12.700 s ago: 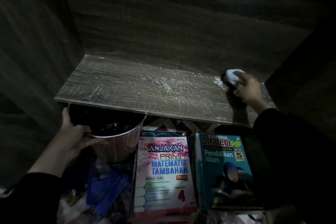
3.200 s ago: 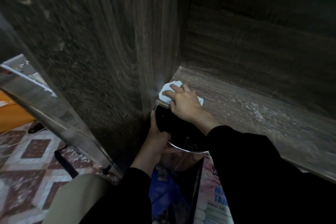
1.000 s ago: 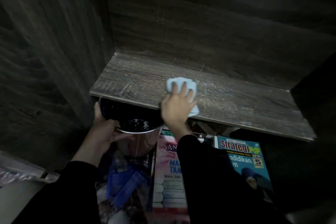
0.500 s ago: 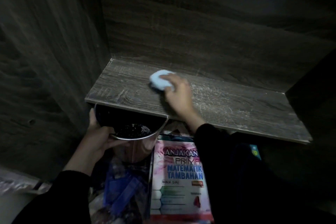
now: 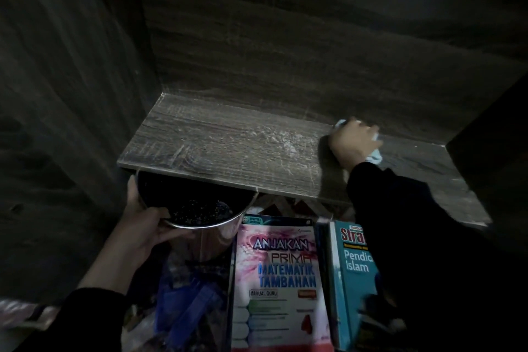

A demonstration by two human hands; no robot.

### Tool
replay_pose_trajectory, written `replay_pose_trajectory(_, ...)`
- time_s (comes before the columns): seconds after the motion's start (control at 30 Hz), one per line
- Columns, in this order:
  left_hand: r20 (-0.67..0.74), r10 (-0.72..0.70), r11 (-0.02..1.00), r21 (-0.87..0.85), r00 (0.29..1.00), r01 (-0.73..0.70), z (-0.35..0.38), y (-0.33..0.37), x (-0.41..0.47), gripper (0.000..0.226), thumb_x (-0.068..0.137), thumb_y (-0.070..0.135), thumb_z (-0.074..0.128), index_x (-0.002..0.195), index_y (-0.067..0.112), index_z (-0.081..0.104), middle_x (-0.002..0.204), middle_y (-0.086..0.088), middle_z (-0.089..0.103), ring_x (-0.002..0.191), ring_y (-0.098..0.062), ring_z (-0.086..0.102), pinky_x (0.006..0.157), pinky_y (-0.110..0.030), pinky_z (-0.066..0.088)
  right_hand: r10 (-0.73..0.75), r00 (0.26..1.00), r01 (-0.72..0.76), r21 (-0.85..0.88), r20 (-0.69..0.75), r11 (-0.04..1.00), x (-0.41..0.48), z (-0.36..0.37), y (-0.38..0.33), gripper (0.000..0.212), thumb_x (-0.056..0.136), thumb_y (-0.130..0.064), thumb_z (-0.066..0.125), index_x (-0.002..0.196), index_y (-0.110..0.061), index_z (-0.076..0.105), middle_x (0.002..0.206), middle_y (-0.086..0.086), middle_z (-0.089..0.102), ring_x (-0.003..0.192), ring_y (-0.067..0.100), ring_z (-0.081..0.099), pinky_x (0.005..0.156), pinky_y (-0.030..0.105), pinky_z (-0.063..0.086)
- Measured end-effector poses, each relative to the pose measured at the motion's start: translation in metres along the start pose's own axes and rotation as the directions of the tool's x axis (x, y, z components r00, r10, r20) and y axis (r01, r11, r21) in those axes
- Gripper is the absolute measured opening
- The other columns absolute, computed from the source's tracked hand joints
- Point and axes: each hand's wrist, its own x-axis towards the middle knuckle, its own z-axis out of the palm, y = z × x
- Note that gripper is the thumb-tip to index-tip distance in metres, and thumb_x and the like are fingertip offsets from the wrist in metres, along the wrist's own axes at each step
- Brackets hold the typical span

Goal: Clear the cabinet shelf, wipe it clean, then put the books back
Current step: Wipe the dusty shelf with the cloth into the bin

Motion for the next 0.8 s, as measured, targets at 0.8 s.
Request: replay_pose_trajectory(0.8, -0.022, -0.084, 0.995, -0.058, 0.996, 0.083, -0.005, 0.004, -0.007, 0.094, 0.085, -0.024, 0.033, 0.145, 0.048, 0.022, 0.137, 0.000, 0.043, 0.087, -0.030, 0.059, 0.041, -0.040, 0.054, -0.159, 0.986, 0.151, 0.129, 0.057, 0.980, -0.068, 0.044, -0.126, 0.041, 0.088, -0.031, 0.052, 0.126, -0.016, 0.053, 0.137, 0.012, 0.046, 0.132, 0.032, 0.026, 0.102, 0.046, 0.024)
